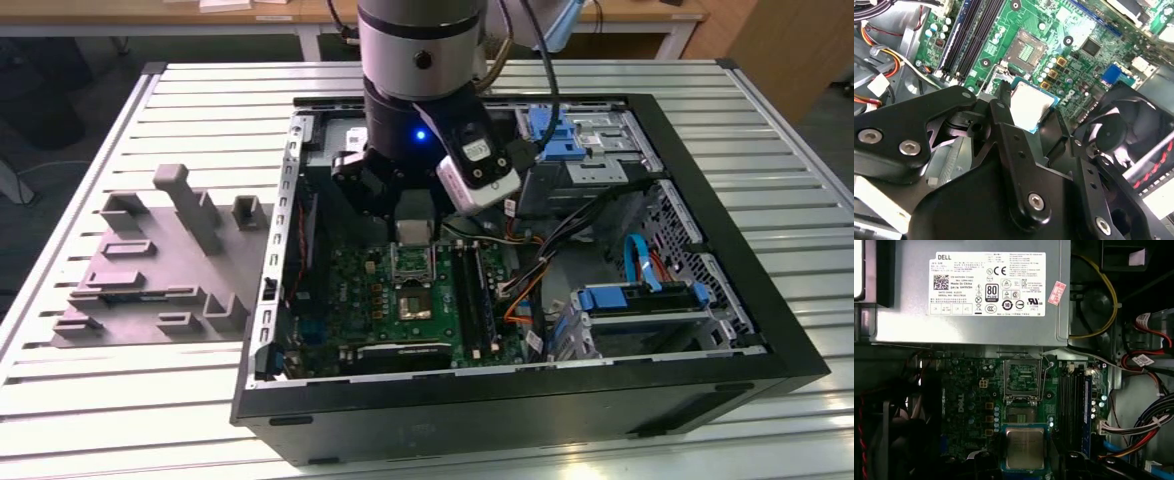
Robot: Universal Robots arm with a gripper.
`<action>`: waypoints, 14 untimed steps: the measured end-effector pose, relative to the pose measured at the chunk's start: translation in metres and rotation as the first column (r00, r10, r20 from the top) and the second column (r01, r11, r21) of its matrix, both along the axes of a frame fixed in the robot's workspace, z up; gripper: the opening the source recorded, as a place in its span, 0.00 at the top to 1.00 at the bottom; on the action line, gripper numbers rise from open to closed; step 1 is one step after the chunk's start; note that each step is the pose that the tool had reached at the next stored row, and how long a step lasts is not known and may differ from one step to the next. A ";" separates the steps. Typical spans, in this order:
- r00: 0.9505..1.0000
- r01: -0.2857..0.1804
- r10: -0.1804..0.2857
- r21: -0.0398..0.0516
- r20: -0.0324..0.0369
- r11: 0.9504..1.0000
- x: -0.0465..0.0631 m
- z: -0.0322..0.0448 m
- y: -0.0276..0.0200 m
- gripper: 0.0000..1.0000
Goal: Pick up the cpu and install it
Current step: 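Place the cpu into insertion slot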
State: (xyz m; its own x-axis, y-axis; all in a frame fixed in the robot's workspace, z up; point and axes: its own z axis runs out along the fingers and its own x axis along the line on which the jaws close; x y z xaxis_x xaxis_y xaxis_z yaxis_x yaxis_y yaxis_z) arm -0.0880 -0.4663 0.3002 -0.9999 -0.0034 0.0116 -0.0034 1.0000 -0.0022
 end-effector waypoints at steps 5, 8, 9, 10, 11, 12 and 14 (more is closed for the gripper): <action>1.000 0.000 0.000 0.000 0.000 1.000 0.001 -0.0091 -0.0001 0.53; 1.000 0.000 0.000 0.000 0.000 1.000 0.001 -0.0144 -0.0002 0.53; 1.000 0.000 0.000 0.000 0.000 1.000 0.001 -0.0163 -0.0002 0.53; 1.000 0.000 0.000 0.000 0.000 1.000 0.001 -0.0183 -0.0002 0.53; 1.000 0.000 0.000 0.000 0.000 1.000 0.001 -0.0200 -0.0002 0.53; 1.000 0.000 0.000 0.000 0.000 1.000 0.001 -0.0218 -0.0003 0.53; 1.000 0.000 0.000 0.000 0.000 1.000 0.001 -0.0254 -0.0003 0.53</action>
State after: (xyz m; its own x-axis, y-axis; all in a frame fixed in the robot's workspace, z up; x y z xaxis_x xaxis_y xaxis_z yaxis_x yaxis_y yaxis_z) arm -0.0870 -0.4666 0.2748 -0.9999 -0.0034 0.0117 -0.0034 1.0000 -0.0023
